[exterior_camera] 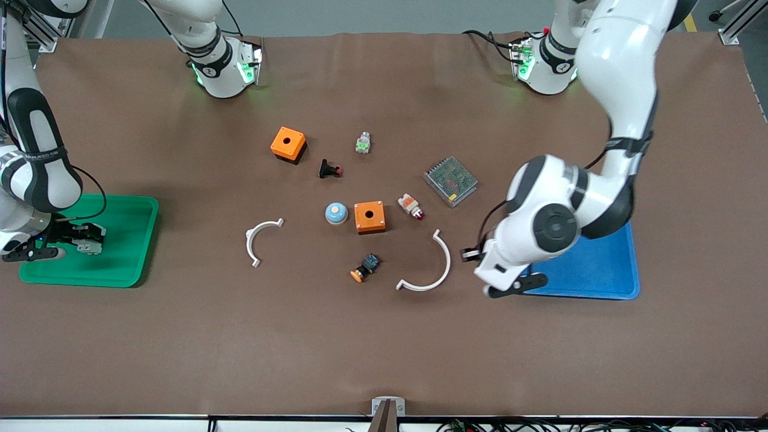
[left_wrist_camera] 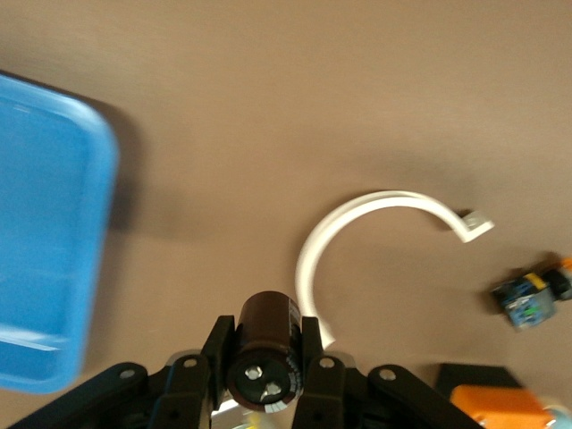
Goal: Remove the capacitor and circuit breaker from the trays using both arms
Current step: 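Lift the capacitor with the left gripper while the right gripper grasps the breaker, then carry the capacitor beside the white arc while the right gripper carries the breaker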
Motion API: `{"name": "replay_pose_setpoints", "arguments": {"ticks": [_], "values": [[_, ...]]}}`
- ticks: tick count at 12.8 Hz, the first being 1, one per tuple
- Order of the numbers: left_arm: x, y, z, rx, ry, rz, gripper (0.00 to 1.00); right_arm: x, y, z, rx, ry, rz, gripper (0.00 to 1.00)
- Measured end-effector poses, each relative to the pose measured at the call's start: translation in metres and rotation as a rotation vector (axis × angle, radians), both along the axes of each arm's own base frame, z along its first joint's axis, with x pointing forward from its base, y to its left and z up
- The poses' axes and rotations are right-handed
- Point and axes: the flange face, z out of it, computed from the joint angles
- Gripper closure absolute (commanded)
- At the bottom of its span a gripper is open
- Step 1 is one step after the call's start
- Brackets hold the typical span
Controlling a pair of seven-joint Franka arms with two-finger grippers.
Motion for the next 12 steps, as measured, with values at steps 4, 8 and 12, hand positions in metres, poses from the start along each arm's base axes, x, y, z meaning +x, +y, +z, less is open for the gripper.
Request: {"name": "replay_pose_setpoints", "arguments": {"ticks": [4,8,12], "values": [[-0.006,-0.055,-0.046,-0.033,-0.047,0.05,0.73,0.004,0.004,0.005,0.019,0.026,0.023,1.0],[-0.016,-0.074,-0.088,-0.027,-0.026,0.046,0.73,0.045,0.068,0.119,0.079,0.142,-0.004,1.0],[-0.023,-0.077,-0.116,-0.011,0.008,0.039,0.73,0.047,0.204,0.184,0.076,0.174,-0.04,1.0]]}}
